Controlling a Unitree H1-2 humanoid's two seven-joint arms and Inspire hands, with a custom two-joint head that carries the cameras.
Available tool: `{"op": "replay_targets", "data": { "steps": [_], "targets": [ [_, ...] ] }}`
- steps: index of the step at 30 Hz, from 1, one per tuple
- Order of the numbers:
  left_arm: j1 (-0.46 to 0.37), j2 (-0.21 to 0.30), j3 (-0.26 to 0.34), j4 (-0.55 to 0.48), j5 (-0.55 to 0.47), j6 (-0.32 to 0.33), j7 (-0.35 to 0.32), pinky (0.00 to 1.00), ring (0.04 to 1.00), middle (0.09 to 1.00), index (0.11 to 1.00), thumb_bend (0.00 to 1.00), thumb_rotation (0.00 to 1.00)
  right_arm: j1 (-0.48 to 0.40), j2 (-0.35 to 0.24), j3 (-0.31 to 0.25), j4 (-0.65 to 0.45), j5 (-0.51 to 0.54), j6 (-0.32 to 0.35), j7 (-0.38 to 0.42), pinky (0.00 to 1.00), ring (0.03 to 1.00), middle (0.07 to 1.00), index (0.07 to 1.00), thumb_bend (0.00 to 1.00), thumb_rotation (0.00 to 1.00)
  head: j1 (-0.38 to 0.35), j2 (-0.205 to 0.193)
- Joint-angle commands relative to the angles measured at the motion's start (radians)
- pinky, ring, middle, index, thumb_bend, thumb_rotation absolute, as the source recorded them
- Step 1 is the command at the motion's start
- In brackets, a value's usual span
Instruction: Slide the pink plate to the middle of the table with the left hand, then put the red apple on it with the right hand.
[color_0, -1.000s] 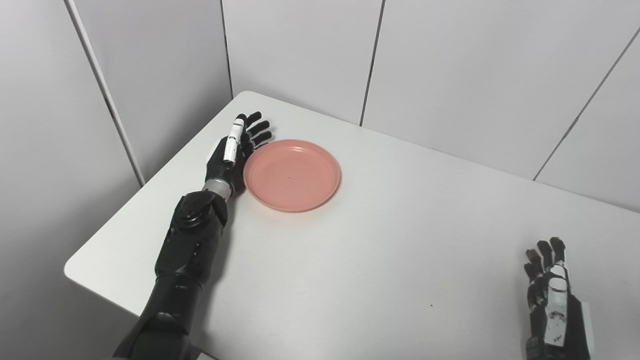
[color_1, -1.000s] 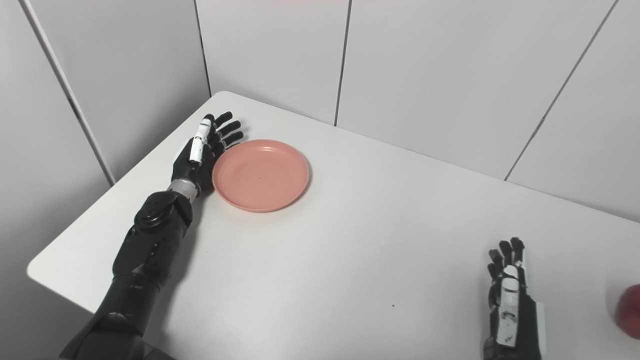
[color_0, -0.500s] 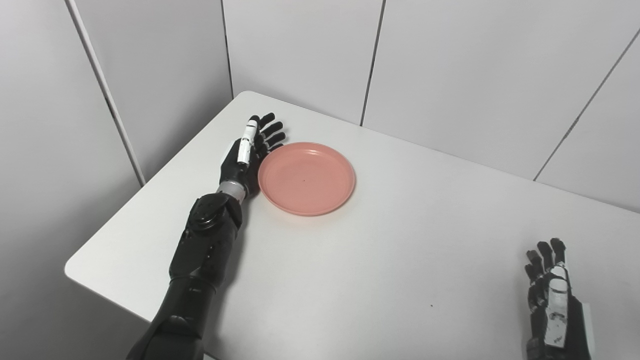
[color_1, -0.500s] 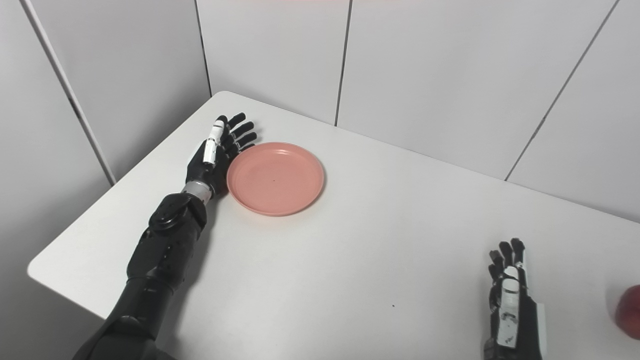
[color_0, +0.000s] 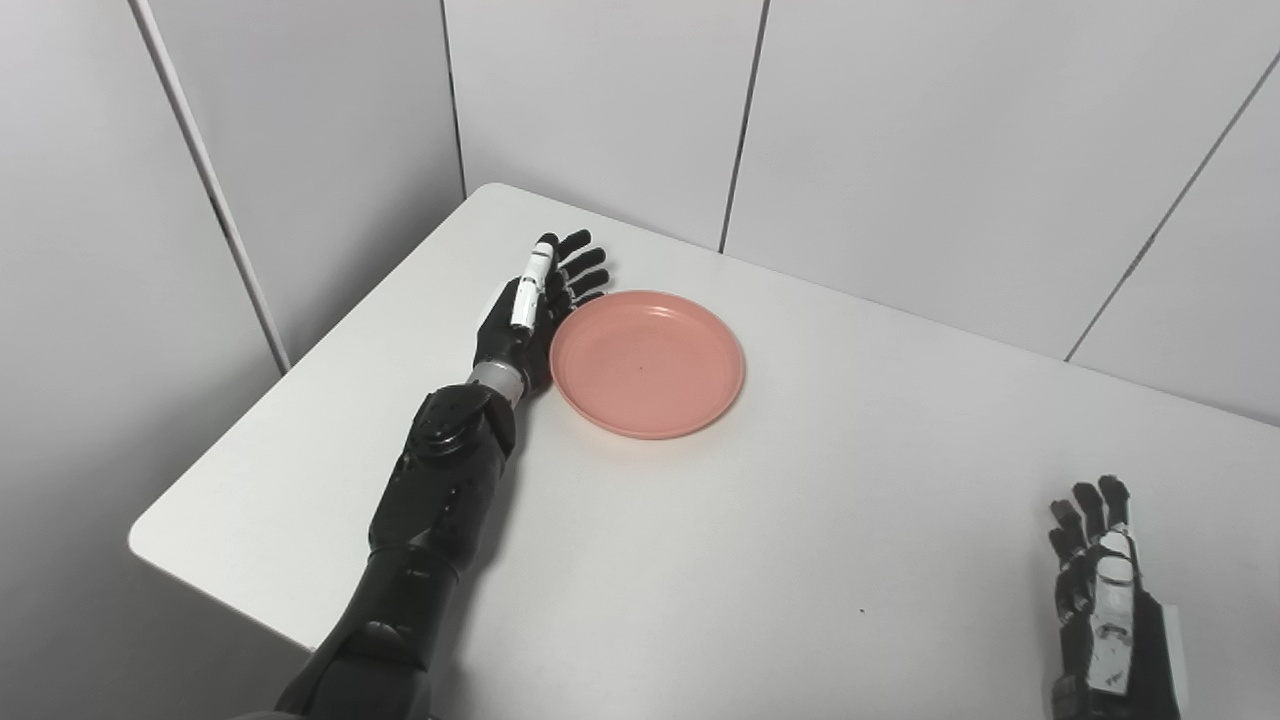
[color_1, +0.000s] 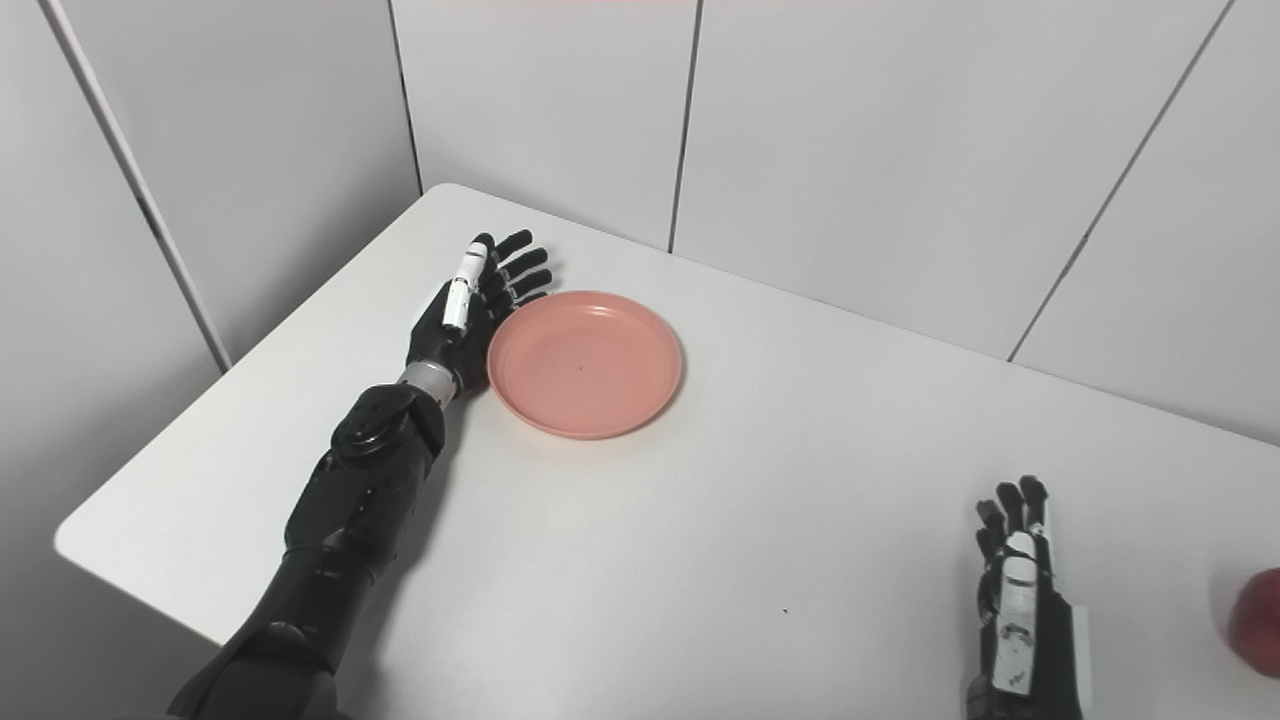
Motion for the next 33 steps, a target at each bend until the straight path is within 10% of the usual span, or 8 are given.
{"op": "replay_targets", "data": {
  "steps": [1,33],
  "targets": [
    [0.017,-0.028,-0.017,0.043,0.005,0.028,-0.005,0.84,0.841,0.842,0.826,0.30,1.00,0.036,0.005,-0.003,0.016,0.006,-0.009,0.002,1.00,0.955,0.968,0.985,0.17,1.00,0.001,0.001],
    [0.055,-0.122,-0.118,0.018,0.026,0.037,-0.038,0.78,0.796,0.808,0.802,0.34,1.00,0.039,0.030,0.006,-0.004,-0.028,0.014,-0.021,1.00,0.945,0.960,0.978,0.22,1.00,-0.066,0.038]
  ]
}}
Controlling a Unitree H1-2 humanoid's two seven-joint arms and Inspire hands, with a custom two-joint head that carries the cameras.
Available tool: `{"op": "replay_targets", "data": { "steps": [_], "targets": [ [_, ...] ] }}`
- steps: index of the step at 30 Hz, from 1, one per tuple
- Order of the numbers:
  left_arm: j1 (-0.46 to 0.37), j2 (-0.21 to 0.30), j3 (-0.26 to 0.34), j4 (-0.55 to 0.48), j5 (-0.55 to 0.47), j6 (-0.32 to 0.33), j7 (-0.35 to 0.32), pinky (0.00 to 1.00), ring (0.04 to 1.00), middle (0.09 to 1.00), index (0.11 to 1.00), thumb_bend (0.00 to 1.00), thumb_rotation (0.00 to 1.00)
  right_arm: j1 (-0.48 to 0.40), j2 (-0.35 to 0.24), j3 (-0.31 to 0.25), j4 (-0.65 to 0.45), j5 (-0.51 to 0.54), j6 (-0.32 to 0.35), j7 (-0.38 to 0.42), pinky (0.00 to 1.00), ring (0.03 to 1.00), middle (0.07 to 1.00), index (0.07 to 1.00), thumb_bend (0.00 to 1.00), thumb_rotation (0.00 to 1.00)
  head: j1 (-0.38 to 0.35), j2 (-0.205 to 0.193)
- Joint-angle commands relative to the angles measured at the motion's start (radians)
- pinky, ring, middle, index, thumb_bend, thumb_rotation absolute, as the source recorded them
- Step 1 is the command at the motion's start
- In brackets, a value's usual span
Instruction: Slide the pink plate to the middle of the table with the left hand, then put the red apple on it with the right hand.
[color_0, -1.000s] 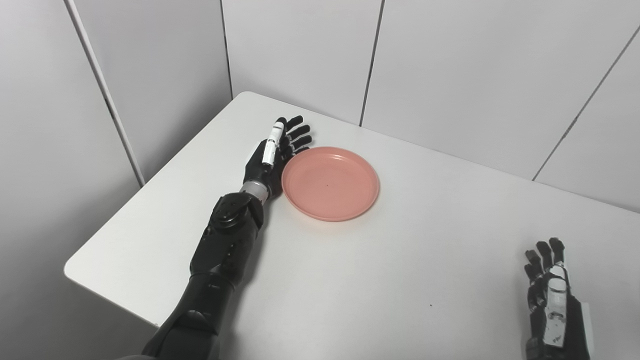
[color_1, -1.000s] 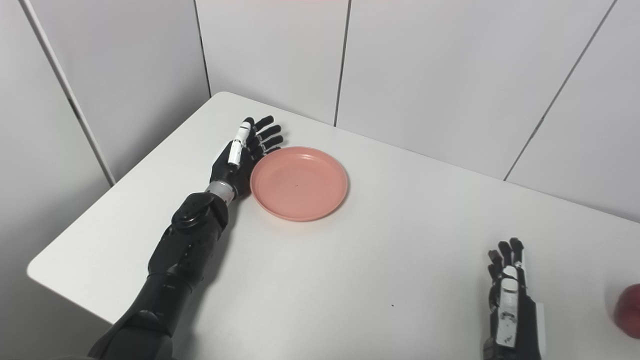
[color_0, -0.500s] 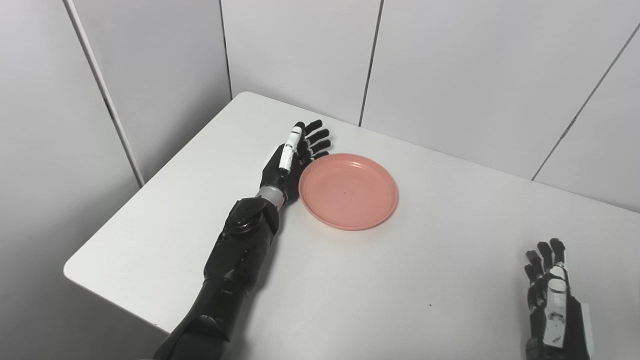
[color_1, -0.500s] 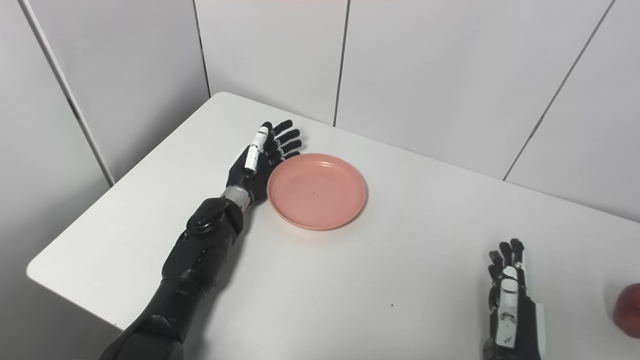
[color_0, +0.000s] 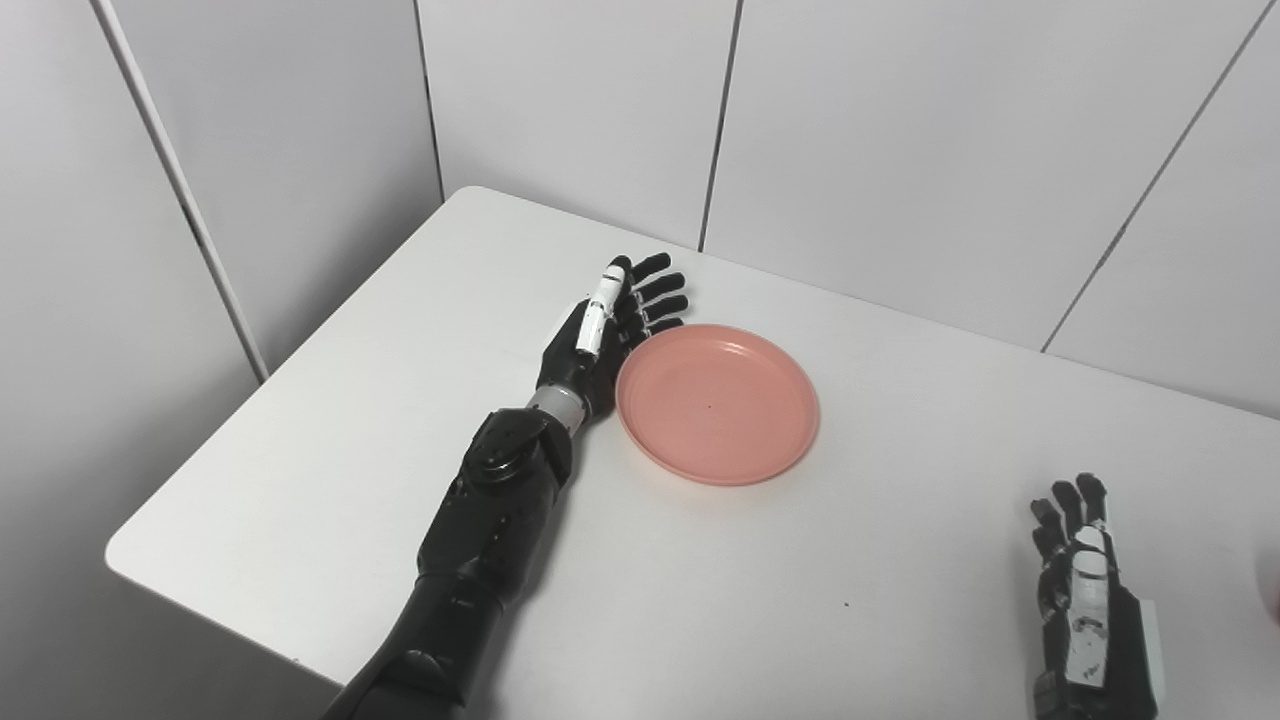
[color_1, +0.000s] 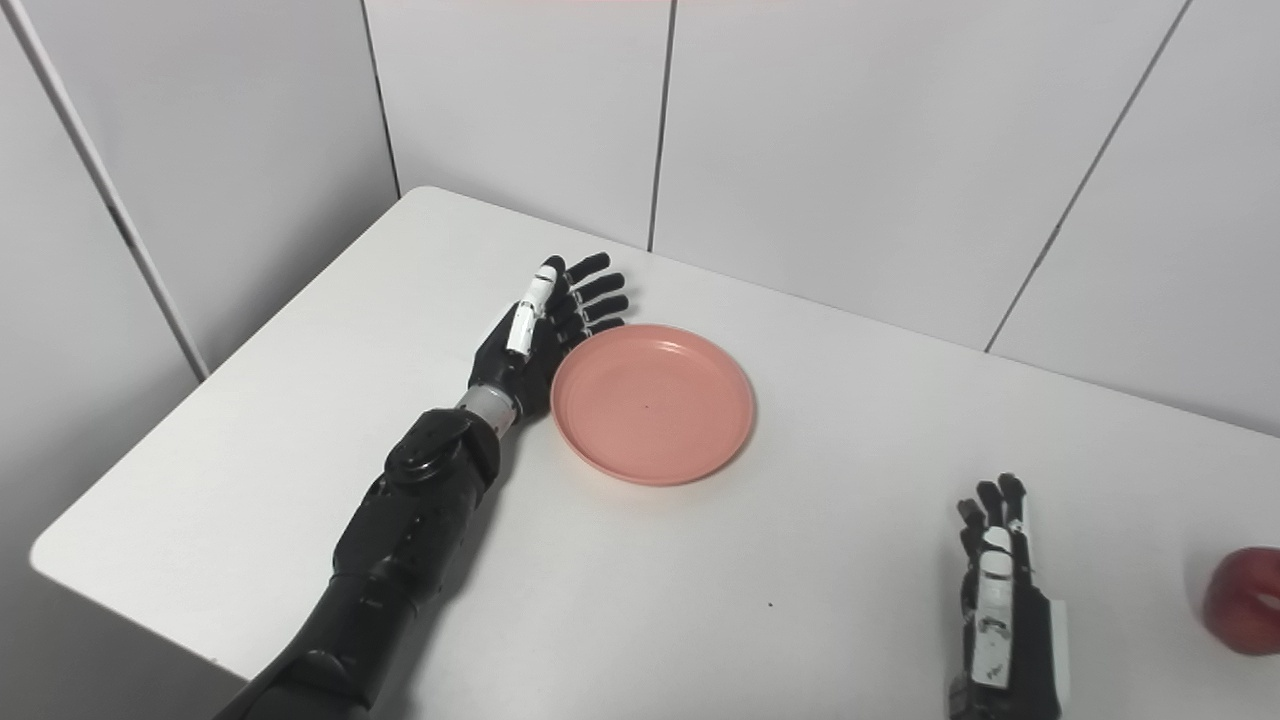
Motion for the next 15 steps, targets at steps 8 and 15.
{"op": "replay_targets", "data": {
  "steps": [8,15],
  "targets": [
    [0.076,-0.047,-0.039,0.000,0.006,0.075,-0.007,0.79,0.801,0.810,0.795,0.34,1.00,0.029,0.019,0.005,0.007,-0.009,0.008,-0.011,1.00,0.943,0.957,0.973,0.23,1.00,-0.025,0.013],
    [0.101,-0.067,-0.072,-0.055,0.021,0.095,0.000,0.77,0.798,0.809,0.793,0.33,1.00,0.028,0.029,0.000,-0.007,-0.007,0.025,-0.026,0.99,0.943,0.957,0.973,0.20,1.00,-0.039,0.022]
  ]
}}
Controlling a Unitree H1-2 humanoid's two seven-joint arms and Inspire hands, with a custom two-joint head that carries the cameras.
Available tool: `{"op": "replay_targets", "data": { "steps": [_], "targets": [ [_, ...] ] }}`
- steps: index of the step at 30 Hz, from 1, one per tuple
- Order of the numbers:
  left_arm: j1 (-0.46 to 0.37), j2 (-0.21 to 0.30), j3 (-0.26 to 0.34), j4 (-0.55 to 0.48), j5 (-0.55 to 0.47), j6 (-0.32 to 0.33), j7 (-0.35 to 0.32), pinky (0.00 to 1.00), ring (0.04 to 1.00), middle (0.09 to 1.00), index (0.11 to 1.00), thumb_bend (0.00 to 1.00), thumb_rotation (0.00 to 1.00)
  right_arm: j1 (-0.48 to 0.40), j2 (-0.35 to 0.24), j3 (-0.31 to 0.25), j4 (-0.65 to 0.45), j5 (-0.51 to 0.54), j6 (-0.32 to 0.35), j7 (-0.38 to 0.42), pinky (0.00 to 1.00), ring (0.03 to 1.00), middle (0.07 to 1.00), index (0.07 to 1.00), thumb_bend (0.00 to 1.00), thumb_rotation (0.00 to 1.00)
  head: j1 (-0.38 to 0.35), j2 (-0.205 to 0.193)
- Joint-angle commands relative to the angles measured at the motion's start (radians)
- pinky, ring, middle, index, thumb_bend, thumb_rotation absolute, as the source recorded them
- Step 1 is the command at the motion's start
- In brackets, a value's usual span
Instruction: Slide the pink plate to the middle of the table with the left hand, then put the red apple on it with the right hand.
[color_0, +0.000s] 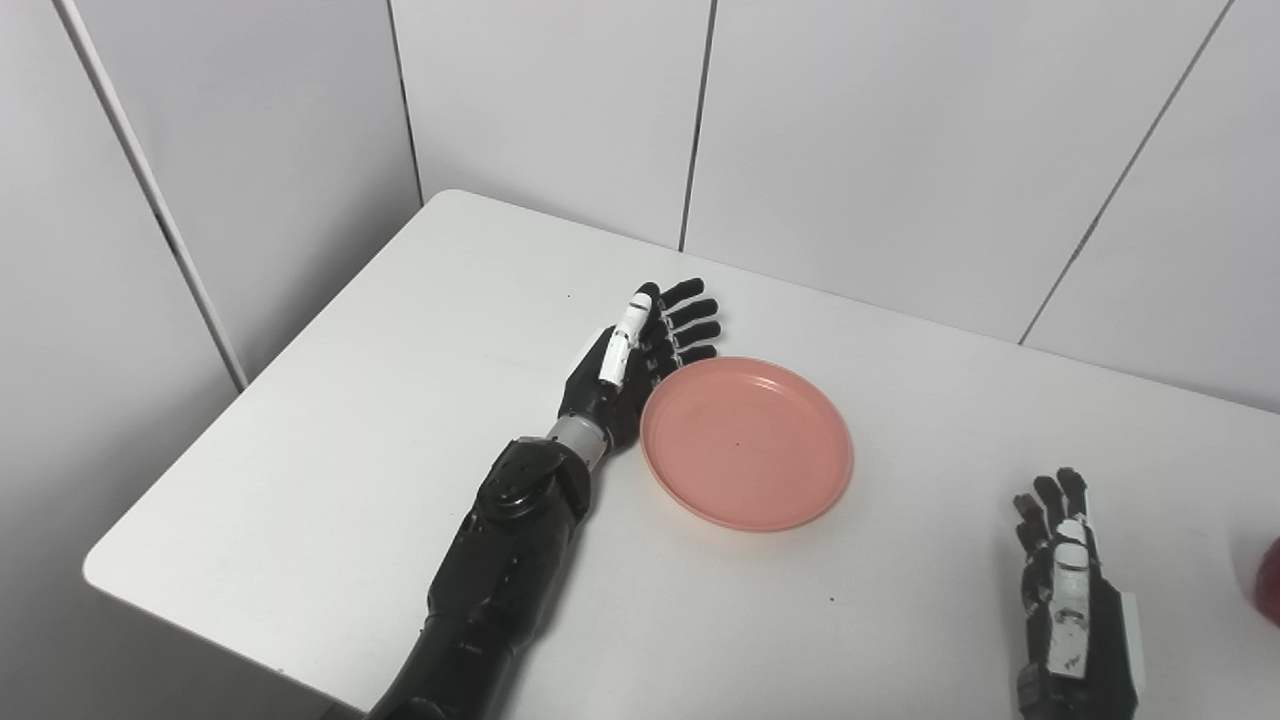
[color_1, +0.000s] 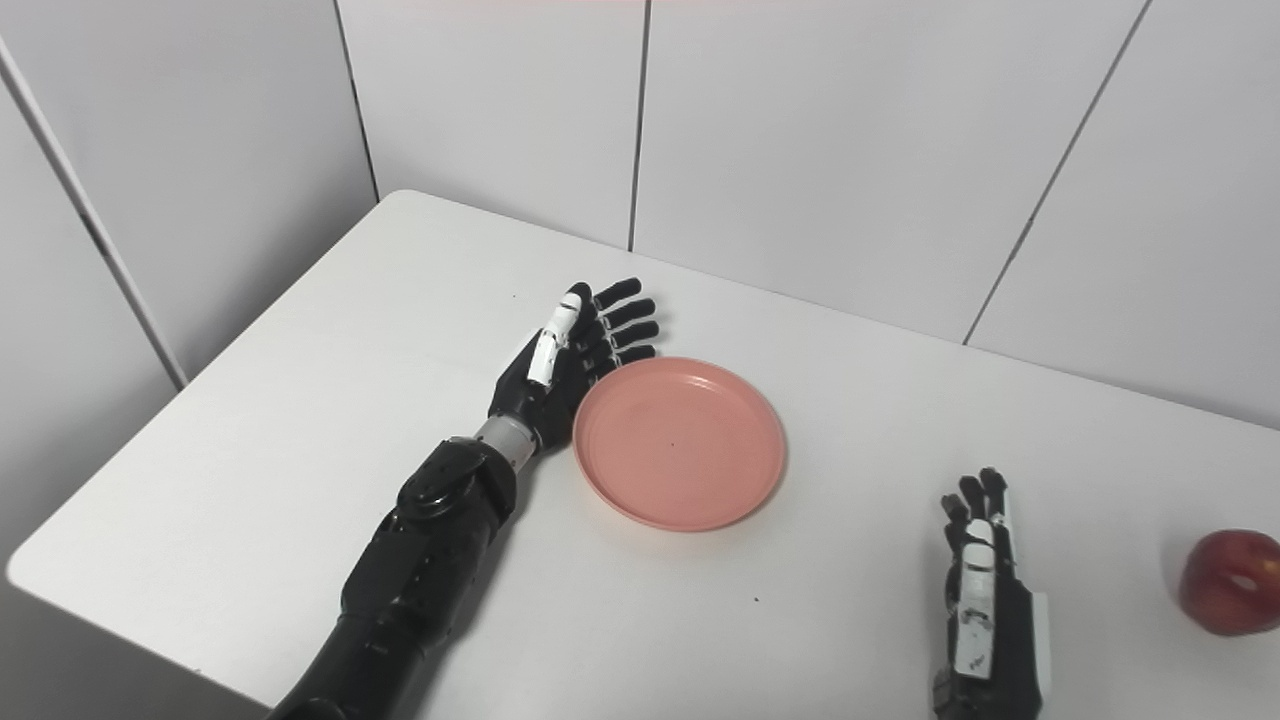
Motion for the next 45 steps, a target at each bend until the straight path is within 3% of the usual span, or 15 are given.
{"op": "replay_targets", "data": {
  "steps": [1,20,32,45],
  "targets": [
    [0.046,-0.014,-0.017,0.015,0.024,0.095,0.023,0.76,0.797,0.807,0.791,0.33,1.00,0.022,0.013,0.000,0.002,0.000,0.007,-0.008,0.99,0.942,0.957,0.973,0.20,1.00,-0.005,0.002],
    [0.116,-0.084,-0.110,-0.170,0.076,0.238,0.049,0.81,0.823,0.831,0.815,0.33,1.00,0.007,0.019,-0.008,0.001,-0.038,0.018,-0.056,0.96,0.943,0.950,0.958,0.27,1.00,-0.054,0.045],
    [0.146,-0.101,-0.169,-0.183,0.105,0.237,0.033,0.81,0.834,0.843,0.823,0.33,1.00,0.007,0.037,0.001,-0.012,-0.062,0.026,-0.071,0.98,0.948,0.952,0.963,0.25,1.00,-0.103,0.071],
    [0.161,-0.098,-0.159,-0.194,0.110,0.232,0.028,0.83,0.845,0.852,0.834,0.33,1.00,0.004,0.050,0.003,-0.035,-0.089,0.067,-0.090,1.00,0.938,0.947,0.961,0.29,1.00,-0.171,0.089]
  ]
}}
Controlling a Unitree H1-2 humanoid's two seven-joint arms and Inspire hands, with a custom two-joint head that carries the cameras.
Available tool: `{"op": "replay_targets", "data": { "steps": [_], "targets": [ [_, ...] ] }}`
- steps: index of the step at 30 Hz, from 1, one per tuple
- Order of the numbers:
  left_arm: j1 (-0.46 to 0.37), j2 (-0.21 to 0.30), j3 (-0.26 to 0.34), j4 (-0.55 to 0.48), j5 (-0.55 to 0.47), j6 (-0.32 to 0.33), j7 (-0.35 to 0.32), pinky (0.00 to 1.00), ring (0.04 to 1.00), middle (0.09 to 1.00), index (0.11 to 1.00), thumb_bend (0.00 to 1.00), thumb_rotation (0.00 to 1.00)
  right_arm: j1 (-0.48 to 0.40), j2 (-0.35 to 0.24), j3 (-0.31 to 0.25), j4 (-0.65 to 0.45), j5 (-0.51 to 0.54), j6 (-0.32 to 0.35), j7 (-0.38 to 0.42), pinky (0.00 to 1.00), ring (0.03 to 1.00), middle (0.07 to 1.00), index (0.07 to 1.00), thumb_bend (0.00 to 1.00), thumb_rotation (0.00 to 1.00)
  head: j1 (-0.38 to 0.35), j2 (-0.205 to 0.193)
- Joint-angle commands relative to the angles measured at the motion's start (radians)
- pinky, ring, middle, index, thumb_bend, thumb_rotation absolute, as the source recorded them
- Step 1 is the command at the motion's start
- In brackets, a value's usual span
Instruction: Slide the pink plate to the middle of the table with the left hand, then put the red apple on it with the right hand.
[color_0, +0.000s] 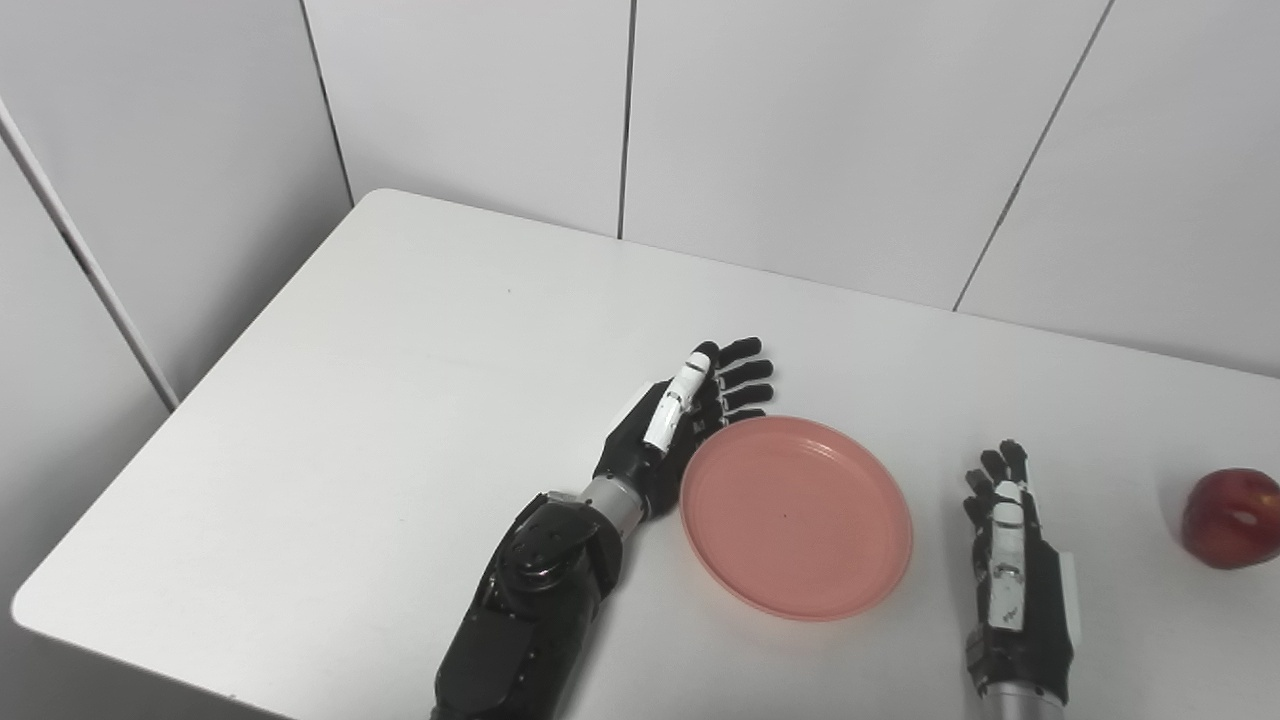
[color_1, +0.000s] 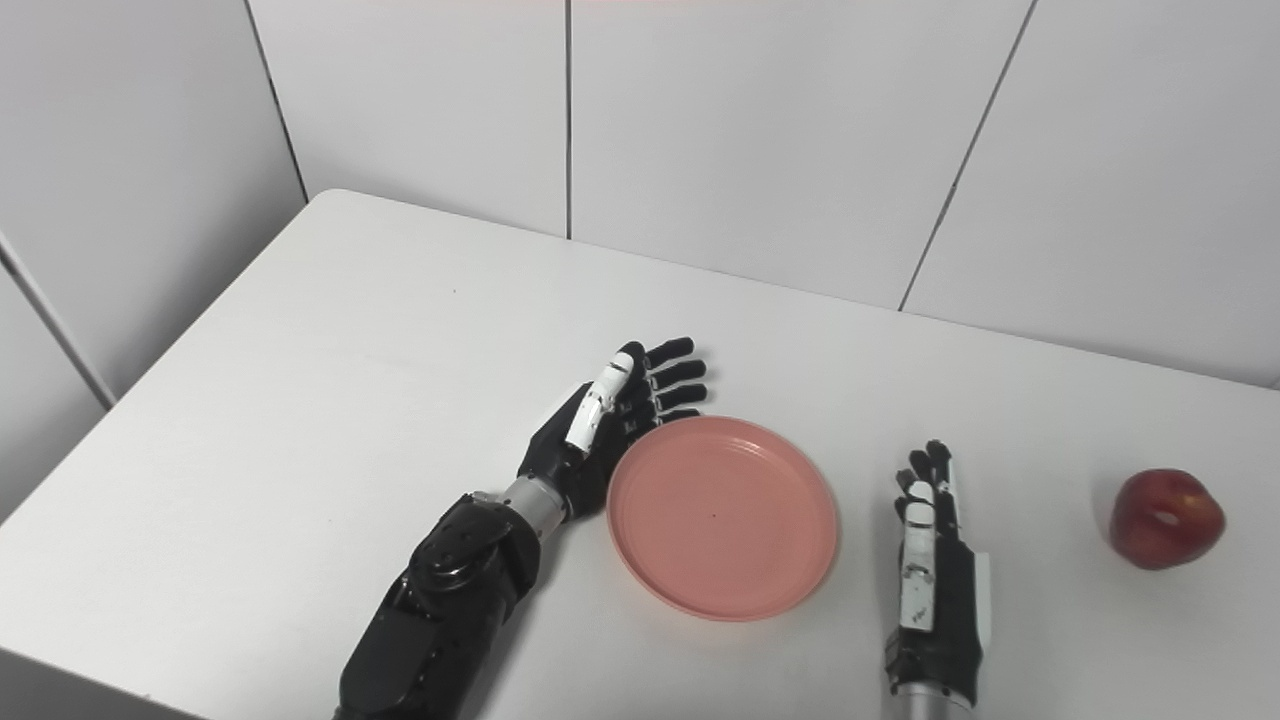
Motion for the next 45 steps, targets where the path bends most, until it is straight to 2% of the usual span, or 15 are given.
{"op": "replay_targets", "data": {
  "steps": [1,10,16,19,23,32,39,41,45],
  "targets": [
    [0.042,0.009,0.005,0.025,0.005,0.066,0.006,0.83,0.845,0.853,0.835,0.33,1.00,0.004,0.008,0.008,-0.032,-0.026,0.032,-0.011,1.00,0.938,0.946,0.960,0.29,1.00,-0.019,0.006],
    [0.047,0.011,0.027,0.026,0.007,0.052,0.004,0.82,0.841,0.847,0.832,0.33,1.00,-0.014,0.007,-0.001,-0.107,-0.109,0.087,-0.039,0.96,0.918,0.926,0.937,0.24,1.00,-0.073,0.012],
    [0.048,0.018,0.036,0.019,0.006,0.055,0.002,0.82,0.841,0.851,0.838,0.35,1.00,-0.037,-0.021,0.000,-0.138,-0.167,0.093,-0.048,0.91,0.895,0.911,0.924,0.22,1.00,-0.117,0.015],
    [0.045,0.024,0.044,0.029,0.001,0.048,-0.005,0.83,0.847,0.858,0.843,0.36,1.00,-0.044,-0.031,-0.001,-0.166,-0.199,0.100,-0.051,0.89,0.884,0.906,0.919,0.25,1.00,-0.150,0.015],
    [0.046,0.025,0.056,0.028,-0.008,0.044,-0.012,0.83,0.851,0.862,0.844,0.38,1.00,-0.054,-0.044,-0.002,-0.199,-0.254,0.113,-0.056,0.84,0.870,0.895,0.901,0.33,1.00,-0.183,0.013],
    [0.050,0.044,0.063,0.033,-0.024,0.028,-0.035,0.85,0.861,0.870,0.850,0.38,1.00,-0.084,-0.092,0.001,-0.273,-0.382,0.144,-0.047,0.80,0.865,0.893,0.904,0.43,0.99,-0.271,0.004],
    [0.044,0.056,0.072,0.054,-0.030,0.018,-0.053,0.86,0.867,0.875,0.856,0.37,1.00,-0.117,-0.111,-0.016,-0.303,-0.473,0.178,-0.056,0.83,0.866,0.876,0.892,0.45,0.85,-0.327,-0.012],
    [0.042,0.057,0.077,0.056,-0.036,0.021,-0.057,0.86,0.864,0.874,0.857,0.37,1.00,-0.127,-0.112,-0.024,-0.307,-0.482,0.188,-0.056,0.78,0.854,0.874,0.891,0.49,0.82,-0.340,-0.016],
    [0.037,0.057,0.089,0.061,-0.041,0.029,-0.056,0.85,0.855,0.865,0.847,0.35,1.00,-0.144,-0.123,-0.035,-0.316,-0.516,0.198,-0.058,0.78,0.848,0.869,0.889,0.58,0.82,-0.364,-0.025]
  ]
}}
